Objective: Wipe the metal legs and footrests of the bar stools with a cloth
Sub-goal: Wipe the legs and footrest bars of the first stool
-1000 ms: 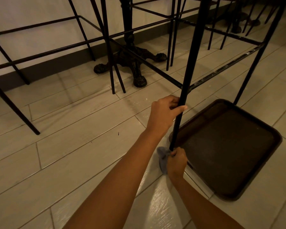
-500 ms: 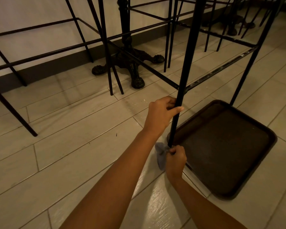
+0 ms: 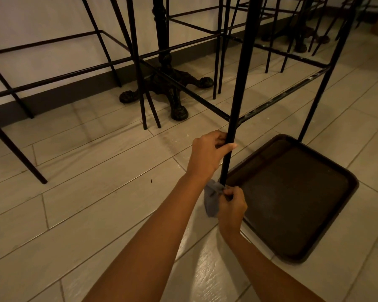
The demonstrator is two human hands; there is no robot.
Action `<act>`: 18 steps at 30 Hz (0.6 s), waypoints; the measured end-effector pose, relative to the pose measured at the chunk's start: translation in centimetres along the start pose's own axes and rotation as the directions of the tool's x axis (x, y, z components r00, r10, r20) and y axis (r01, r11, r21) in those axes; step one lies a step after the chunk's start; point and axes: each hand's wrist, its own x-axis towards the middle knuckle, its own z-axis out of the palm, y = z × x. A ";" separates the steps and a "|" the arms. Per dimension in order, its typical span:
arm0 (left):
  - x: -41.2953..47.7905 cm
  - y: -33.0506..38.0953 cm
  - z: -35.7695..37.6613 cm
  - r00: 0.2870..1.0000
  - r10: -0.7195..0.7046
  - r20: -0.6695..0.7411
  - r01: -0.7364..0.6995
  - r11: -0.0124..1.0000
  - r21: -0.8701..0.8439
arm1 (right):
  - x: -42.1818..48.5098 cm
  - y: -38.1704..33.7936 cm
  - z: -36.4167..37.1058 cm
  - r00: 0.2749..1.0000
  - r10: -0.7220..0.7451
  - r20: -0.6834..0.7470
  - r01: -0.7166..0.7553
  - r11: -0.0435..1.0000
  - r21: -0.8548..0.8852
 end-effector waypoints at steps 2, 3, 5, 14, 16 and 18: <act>0.1 0.0 0.0 1.000 -0.011 -0.010 0.011 1.000 0.007 | 0.3 -0.7 0.2 1.000 -0.009 -0.009 0.010 0.999 0.049; 0.0 0.1 0.1 1.000 -0.017 -0.013 0.017 1.000 0.014 | 0.5 -1.0 0.3 1.000 -0.018 -0.012 0.018 0.998 0.066; 0.0 0.3 0.1 0.999 -0.032 -0.017 0.032 0.999 0.032 | 0.7 -1.9 0.4 0.998 -0.052 -0.022 0.054 0.994 0.098; -0.6 1.1 -0.4 0.999 -0.050 0.010 0.048 0.989 0.137 | 2.1 -5.9 0.0 0.981 -0.192 -0.027 0.194 0.967 0.164; -1.0 1.3 -0.4 0.997 -0.059 0.039 0.052 0.985 0.167 | 2.3 -6.6 -0.1 0.977 -0.209 -0.028 0.211 0.964 0.164; -1.4 1.5 -0.4 0.995 -0.072 0.074 0.054 0.975 0.215 | 2.5 -7.2 -0.2 0.979 -0.203 -0.018 0.203 0.967 0.151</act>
